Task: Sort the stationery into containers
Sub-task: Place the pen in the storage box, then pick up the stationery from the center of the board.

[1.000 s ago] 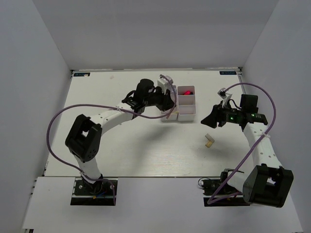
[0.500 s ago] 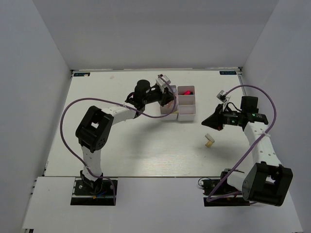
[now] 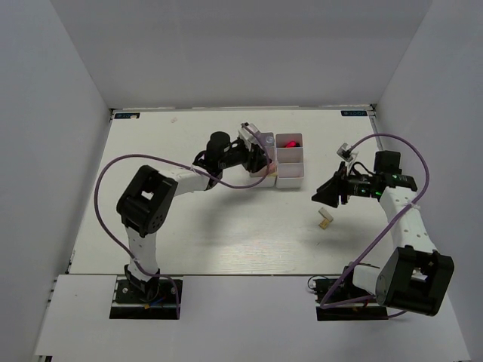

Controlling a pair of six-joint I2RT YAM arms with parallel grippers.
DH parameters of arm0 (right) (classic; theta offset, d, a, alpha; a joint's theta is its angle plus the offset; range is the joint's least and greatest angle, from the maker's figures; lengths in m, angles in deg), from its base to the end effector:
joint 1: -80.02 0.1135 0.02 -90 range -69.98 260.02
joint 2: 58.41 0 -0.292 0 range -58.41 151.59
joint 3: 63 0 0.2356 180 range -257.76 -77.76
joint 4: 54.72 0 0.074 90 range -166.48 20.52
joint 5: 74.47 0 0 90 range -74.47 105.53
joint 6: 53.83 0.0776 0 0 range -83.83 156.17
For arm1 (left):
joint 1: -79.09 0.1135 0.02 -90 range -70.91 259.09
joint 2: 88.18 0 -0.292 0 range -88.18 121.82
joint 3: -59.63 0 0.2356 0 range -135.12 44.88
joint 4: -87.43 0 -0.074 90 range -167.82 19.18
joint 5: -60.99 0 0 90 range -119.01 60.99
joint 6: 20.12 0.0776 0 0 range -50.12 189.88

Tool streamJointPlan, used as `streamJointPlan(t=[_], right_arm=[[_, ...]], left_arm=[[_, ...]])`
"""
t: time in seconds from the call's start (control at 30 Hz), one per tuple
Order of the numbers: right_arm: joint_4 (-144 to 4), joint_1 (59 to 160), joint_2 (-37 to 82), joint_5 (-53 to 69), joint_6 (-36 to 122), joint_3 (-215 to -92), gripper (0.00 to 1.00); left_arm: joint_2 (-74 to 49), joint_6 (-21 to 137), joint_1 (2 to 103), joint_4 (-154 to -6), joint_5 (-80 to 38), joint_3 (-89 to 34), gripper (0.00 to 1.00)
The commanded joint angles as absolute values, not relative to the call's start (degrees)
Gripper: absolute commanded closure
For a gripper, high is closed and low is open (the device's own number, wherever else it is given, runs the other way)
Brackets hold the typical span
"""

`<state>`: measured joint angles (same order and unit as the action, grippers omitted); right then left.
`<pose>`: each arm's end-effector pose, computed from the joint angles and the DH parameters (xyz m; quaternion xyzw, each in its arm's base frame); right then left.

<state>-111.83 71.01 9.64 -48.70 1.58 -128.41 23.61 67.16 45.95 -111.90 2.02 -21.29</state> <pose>0.2089 0.0376 0.2804 -0.3163 0.7666 0.3944 0.3958 0.3702 -0.2895 0.2356 0.3591 0.6759 -0.3847 0.5160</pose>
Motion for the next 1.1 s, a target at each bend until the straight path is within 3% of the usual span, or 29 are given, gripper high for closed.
streamJointPlan(t=[0.0,0.07,0.1,0.17,0.2,0.23,0.27,0.3,0.33,0.37,0.4,0.43,0.47,0.63,0.83,1.07], right_arm=[[-112.99,70.97,9.0,-43.74,-0.22,-130.93,0.46],[-110.7,71.14,9.0,-37.93,0.57,-130.76,0.66],[-109.92,71.41,9.35,-33.21,1.45,-130.23,0.88],[-108.33,71.5,9.97,-24.7,-0.47,-129.53,0.92],[-108.24,72.45,12.23,-22.38,-2.74,-129.35,0.89],[-108.41,72.9,13.56,-19.83,-3.63,-129.44,0.85],[-110.15,73.25,14.62,-13.98,-4.77,-130.57,0.81],[-111.56,74.65,17.41,-12.0,-6.35,-131.19,0.75],[-111.93,75.1,19.96,-10.24,-6.37,-131.37,0.71],[-112.54,75.8,21.03,-7.27,-6.45,-132.24,0.65],[-111.76,76.33,22.78,-4.72,-6.28,-131.99,0.61],[-111.06,77.2,23.85,-2.34,-5.67,-131.9,0.53],[-108.53,78.17,24.38,-0.92,-4.97,-130.77,0.5],[-105.16,82.2,26.93,7.7,-0.84,-131.19,0.5],[-105.16,84.85,32.38,7.53,2.15,-132.34,0.5],[-106.57,87.23,33.08,3.75,4.35,-132.51,0.49]], left_arm=[[17.74,66.11,45.7,-110.26,2.02,-21.03,0.41],[14.75,64.1,45.52,-109.55,2.63,-21.39,0.63],[13.7,61.73,45.08,-109.2,3.16,-21.82,0.77],[9.16,58.91,44.47,-102.19,2.9,-23.48,1.0],[7.81,59.51,43.59,-96.24,2.64,-23.93,1.0],[4.76,60.73,42.02,-89.92,-0.93,-24.02,0.99],[1.59,60.65,41.05,-83.33,-4.19,-23.59,0.71],[-0.87,58.74,39.56,-79.7,-13.27,-23.76,0.58],[-1.94,58.11,38.5,-75.4,-15.36,-24.63,0.54],[-2.56,57.58,38.05,-61.43,-17.3,-25.51,0.4],[-4.31,56.79,37.87,-56.86,-21.49,-28.3,0.3],[-5.02,53.74,38.05,-52.89,-24.15,-28.68,0.26],[-5.64,53.1,38.14,-44.5,-24.87,-28.68,0.23],[-15.74,53.61,41.99,-35.64,-28.66,-19.03,0.17],[-28.12,55.2,51.22,-37.29,-24.79,-2.96,0.15],[-36.14,57.22,55.72,-42.56,-20.39,5.41,0.14]])
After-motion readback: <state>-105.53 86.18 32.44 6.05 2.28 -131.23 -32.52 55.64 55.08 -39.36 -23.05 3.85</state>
